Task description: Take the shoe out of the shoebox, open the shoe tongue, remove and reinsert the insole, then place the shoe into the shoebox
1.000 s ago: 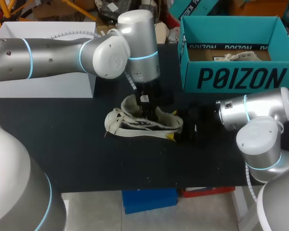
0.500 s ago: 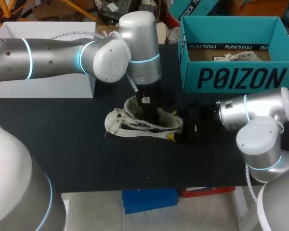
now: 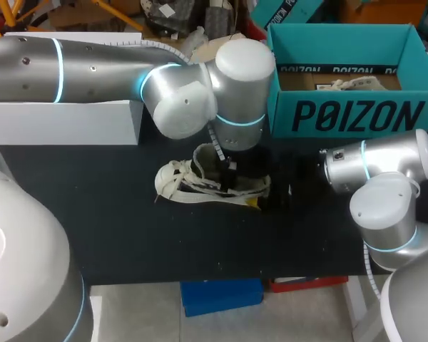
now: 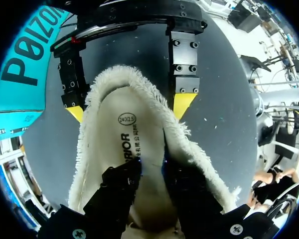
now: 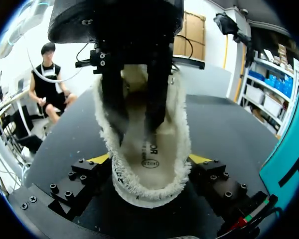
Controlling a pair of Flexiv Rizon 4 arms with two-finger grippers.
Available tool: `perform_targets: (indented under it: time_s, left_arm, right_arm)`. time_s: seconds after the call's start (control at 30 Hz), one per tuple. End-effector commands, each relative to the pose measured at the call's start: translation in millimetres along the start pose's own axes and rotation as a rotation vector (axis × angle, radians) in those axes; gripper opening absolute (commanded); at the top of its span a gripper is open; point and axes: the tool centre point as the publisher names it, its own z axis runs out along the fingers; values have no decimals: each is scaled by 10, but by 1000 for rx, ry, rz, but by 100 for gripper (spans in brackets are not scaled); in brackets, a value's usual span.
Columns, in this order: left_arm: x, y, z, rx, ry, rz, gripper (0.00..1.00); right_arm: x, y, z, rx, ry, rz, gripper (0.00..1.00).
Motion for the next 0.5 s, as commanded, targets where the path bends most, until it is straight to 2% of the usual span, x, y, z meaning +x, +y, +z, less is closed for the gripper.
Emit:
perform_targets:
  time_s: [0.03,0.07,0.13,0.2,0.37,0.43,0.47,0.5]
  left_arm:
    - [49,-16,329,-76,-123,-33,33]
    - [37,-9,351,-114,-158,-37,33]
    - [7,22,388,-127,-189,-54,33]
    - [-17,59,406,-181,-254,-69,33]
    - [-66,193,460,-229,-339,-129,33]
    - [-78,240,497,-288,-389,-167,33]
    - [-90,274,495,-274,-386,-201,34]
    - [-85,285,482,-340,-450,-200,37]
  right_arm:
    - [-1,6,17,3,-1,2,0]
    - [-1,6,17,3,-1,2,0]
    - [-1,6,17,3,-1,2,0]
    - [-1,6,17,3,-1,2,0]
    - [-1,6,17,3,-1,2,0]
    - [-1,6,17,3,-1,2,0]
    - [-1,6,17,3,-1,2,0]
    - [-1,6,17,3,-1,2,0]
